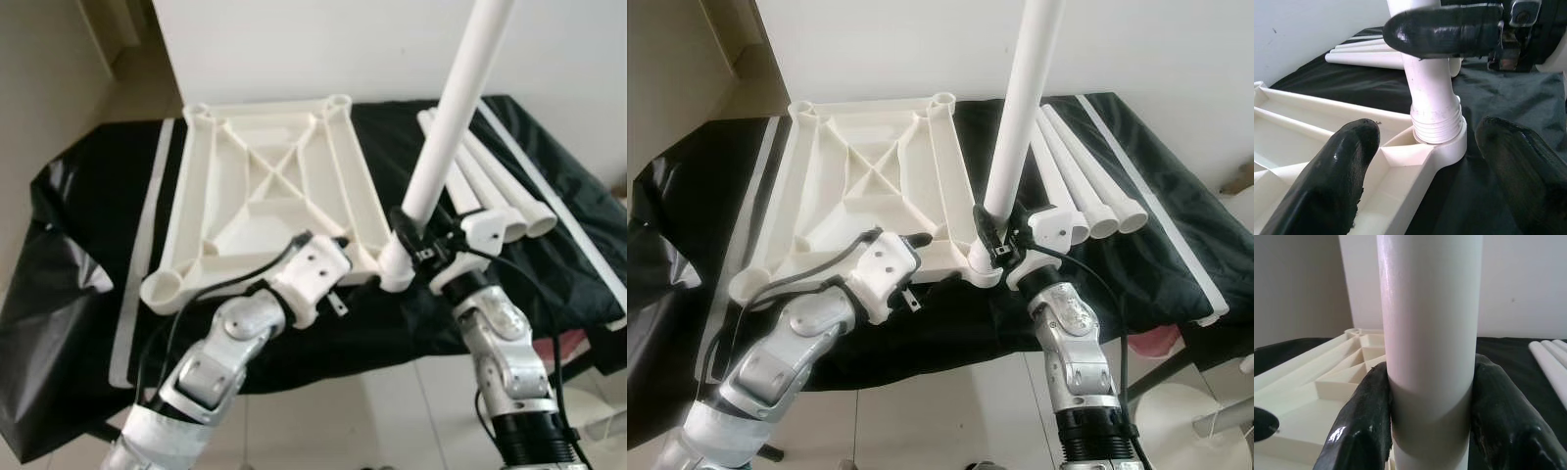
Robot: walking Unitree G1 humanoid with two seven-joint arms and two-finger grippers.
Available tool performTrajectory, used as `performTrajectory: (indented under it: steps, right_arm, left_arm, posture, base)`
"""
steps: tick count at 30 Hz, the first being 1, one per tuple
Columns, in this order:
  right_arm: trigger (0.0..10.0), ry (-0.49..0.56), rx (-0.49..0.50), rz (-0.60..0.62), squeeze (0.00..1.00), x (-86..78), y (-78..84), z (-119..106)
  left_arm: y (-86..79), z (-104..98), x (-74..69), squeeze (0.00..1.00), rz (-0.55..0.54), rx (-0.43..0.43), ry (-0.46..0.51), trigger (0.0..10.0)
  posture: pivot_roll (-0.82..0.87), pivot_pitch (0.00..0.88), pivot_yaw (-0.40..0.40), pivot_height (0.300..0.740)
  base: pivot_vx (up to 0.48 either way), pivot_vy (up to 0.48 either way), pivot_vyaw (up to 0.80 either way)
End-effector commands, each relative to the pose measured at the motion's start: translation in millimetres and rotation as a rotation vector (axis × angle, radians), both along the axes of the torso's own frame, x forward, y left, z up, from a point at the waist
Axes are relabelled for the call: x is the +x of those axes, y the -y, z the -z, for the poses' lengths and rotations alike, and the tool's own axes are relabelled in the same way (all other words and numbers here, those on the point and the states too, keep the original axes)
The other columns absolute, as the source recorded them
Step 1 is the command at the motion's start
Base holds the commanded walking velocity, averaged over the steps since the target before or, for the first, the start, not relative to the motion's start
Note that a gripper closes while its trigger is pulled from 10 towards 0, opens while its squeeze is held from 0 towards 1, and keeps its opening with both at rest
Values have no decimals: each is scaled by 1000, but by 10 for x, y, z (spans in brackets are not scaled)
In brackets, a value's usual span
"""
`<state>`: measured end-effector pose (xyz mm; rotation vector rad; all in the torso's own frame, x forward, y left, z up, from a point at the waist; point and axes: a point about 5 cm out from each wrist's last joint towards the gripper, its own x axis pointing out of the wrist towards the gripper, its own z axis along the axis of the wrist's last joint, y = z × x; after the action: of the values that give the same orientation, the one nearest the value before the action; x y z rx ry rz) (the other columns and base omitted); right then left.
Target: Building children table
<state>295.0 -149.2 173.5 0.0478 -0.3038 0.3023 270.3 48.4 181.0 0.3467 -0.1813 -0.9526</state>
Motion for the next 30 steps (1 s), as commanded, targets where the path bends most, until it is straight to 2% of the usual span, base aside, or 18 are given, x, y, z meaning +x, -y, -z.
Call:
performTrajectory:
  steps: [1,3,6,8,9,11,13,27,28,29,30]
  right_arm:
    - [10000,-154,1,79,0,-10,38,311]
    - [10000,-121,16,171,0,-12,1,262]
    - [10000,-107,10,216,0,-18,-33,245]
    - [10000,-96,-14,358,0,-29,-83,240]
    - [10000,-113,30,407,0,-42,-122,265]
    - [10000,-128,66,433,0,-50,-147,286]
    - [10000,-136,84,402,0,-48,-203,286]
    - [10000,-100,98,431,0,-85,-203,250]
    - [10000,-98,100,438,141,-89,-200,249]
    - [10000,-91,108,437,1000,-92,-195,241]
    - [10000,-84,114,432,1000,-93,-192,232]
  left_arm:
    - [9,27,-29,0,38,29,-14,10000]
    - [15,33,-29,0,41,31,-15,10000]
    - [21,32,-30,0,43,31,-15,10000]
    - [29,30,-30,0,45,31,-15,10000]
    - [35,29,-32,0,46,29,-15,10000]
    - [38,29,-34,0,46,27,-14,10000]
    - [45,31,-40,0,48,27,-15,10000]
    - [59,53,-65,0,62,31,-19,10000]
    - [61,57,-63,0,64,33,-19,10000]
    - [65,56,-60,0,65,34,-18,10000]
    - [71,53,-58,0,66,33,-19,10000]
  posture:
    - [-19,102,16,740]
    - [-21,102,16,740]
    - [-22,101,13,740]
    - [-21,99,10,740]
    - [-19,96,5,740]
    - [-19,96,5,740]
    - [-18,91,1,740]
    - [-21,79,6,740]
    - [-21,75,7,740]
    - [-22,73,8,740]
    - [-24,69,10,740]
  base:
    - [0,0,0]
    - [0,0,0]
    - [0,0,0]
    - [0,0,0]
    - [0,0,0]
    - [0,0,0]
    - [0,0,0]
    - [0,0,0]
    - [0,0,0]
    - [0,0,0]
    - [0,0,0]
